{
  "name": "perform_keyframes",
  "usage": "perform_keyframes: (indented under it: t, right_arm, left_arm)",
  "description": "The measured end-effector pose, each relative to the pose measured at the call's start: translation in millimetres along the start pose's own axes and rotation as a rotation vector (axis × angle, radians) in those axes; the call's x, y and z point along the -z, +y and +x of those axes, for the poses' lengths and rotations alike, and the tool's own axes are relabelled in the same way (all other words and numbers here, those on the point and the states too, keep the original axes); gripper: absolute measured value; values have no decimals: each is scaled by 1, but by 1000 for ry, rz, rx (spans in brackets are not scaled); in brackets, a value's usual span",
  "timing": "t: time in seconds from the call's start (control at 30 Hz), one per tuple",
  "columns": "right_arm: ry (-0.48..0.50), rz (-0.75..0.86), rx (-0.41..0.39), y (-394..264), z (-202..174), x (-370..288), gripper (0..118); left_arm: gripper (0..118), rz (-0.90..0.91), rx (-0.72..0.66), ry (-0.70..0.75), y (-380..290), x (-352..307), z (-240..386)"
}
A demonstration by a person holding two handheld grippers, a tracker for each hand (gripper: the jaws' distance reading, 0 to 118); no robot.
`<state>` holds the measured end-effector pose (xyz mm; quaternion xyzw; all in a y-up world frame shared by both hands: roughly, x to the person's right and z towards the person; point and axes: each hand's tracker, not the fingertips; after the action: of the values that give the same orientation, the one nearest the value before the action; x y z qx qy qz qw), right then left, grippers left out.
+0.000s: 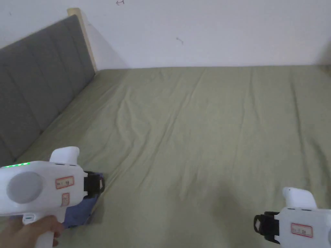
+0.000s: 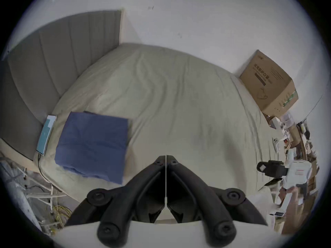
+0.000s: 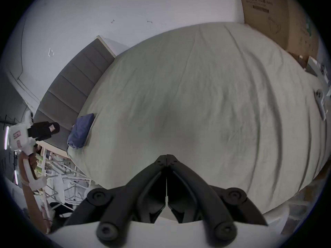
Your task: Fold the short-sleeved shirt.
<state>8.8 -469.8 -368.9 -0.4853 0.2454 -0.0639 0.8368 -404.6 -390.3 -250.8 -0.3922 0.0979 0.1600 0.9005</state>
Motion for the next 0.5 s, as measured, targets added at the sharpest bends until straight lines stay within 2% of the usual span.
perform_keyframes:
  t: [0.17, 0.33, 0.5]
  right_arm:
    - [-1, 124, -59, 11, -8, -44, 0]
    - [-113, 278, -176, 23, -24, -95, 0]
    - [-155, 430, -195, 24, -34, -144, 0]
  left_arm:
    - [0, 72, 186, 86, -24, -18, 80]
    - [0, 247, 217, 73, -34, -56, 140]
    - [0, 416, 278, 74, -37, -102, 179]
